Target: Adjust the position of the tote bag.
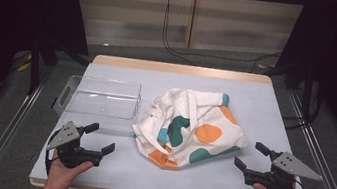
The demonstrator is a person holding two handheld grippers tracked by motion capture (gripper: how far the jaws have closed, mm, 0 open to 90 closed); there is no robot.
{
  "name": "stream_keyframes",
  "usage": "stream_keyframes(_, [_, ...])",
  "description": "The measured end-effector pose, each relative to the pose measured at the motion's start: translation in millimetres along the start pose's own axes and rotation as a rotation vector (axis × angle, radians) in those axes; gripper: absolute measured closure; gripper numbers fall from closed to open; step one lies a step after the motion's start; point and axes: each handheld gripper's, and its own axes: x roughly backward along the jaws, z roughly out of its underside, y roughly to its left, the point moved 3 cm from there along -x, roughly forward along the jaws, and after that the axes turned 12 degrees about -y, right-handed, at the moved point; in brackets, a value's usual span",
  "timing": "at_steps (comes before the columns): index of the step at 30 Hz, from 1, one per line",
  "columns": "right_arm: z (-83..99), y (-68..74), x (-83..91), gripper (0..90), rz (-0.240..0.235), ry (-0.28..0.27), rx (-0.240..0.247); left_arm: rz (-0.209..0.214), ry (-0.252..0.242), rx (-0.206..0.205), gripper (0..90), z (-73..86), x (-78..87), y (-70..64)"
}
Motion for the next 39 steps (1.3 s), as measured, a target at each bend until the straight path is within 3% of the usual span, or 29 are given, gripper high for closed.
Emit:
stream_keyframes(6, [-2.7,0.8,2.0,17.8,-0.008,-0.007,0.001,-0.003,0.014,0.000,7.1,0.2,-2.6,1.3])
stream_keyframes(12, [-1.1,2.8,-0.6,23.8,-0.049,0.009,-0.009,0.005,0.020,0.011,7.4,1.7,-4.6,1.8])
stream_keyframes(14, [-0.3,4.1,-2.9,24.7,-0.060,0.021,-0.008,0.013,0.021,0.011,7.8,1.0,-5.3,0.8])
stream_keyframes(15, [-0.1,4.7,-5.6,25.5,-0.081,0.028,-0.008,0.044,0.020,0.018,7.9,0.6,-6.2,-0.3])
stream_keyframes(29, [-0.6,6.2,-23.0,36.1,-0.165,0.070,-0.051,0.025,0.042,0.027,8.0,2.8,-9.0,0.0])
stream_keyframes(39, [-5.2,9.0,-28.8,42.7,-0.208,0.114,-0.047,0.018,0.031,0.028,7.9,1.8,-5.3,0.0])
